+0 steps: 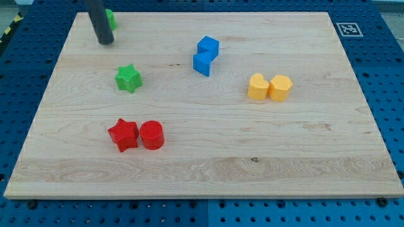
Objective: Point at green star
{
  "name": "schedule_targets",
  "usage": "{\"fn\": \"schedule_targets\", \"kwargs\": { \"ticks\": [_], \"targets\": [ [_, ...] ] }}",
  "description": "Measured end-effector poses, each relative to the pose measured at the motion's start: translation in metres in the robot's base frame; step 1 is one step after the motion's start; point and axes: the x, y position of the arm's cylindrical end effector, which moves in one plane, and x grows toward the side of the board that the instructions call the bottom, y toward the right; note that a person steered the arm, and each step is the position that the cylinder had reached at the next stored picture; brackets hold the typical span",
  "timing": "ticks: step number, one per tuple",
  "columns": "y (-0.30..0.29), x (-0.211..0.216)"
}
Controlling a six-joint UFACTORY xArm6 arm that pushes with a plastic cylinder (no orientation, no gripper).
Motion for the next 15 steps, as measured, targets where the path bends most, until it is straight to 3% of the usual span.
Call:
{"fn": "schedule_targets", "kwargs": {
  "ticks": [5,9,10,12,13,15],
  "targets": [
    [0.046,0.029],
    [0.047,0.053],
    [0.080,0.061],
    [0.133,0.107],
    [0.128,0.150],
    [0.101,0.160]
  ]
}}
